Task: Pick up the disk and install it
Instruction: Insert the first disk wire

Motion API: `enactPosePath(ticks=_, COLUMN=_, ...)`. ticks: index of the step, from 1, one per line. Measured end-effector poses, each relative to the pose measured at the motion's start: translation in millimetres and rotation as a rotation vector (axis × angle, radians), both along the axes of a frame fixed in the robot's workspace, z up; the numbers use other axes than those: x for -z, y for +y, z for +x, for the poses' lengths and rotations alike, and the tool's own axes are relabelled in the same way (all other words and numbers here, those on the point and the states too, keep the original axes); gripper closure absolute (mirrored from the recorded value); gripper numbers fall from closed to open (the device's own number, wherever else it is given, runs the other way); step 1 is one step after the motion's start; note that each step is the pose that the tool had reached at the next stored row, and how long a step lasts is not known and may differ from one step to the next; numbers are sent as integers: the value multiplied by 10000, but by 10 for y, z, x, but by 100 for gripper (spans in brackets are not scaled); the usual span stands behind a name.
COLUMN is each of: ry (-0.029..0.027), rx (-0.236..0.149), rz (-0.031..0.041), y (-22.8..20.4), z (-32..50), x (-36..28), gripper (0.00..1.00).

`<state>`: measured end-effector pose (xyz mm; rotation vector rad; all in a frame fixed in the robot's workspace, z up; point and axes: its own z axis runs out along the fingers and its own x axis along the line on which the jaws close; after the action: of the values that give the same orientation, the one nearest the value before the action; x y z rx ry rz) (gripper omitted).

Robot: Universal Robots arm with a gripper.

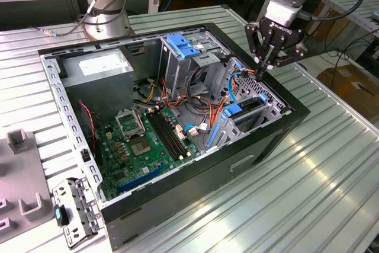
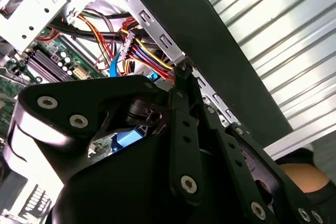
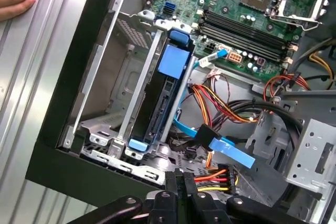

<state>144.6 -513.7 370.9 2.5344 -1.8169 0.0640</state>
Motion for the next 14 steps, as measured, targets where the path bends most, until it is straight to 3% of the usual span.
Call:
enactPosePath(ticks=4, ry=-1, rx=433, rz=0, y=0, z=-2, x=0, gripper=84)
enactPosePath(ticks=9, ry=0, rx=502, rz=0, y=0, z=-52, x=0, gripper=84)
enactPosePath(ticks=14, ry=0, rx=1222, rz=-1, y=0, z=-54, x=0, gripper=84)
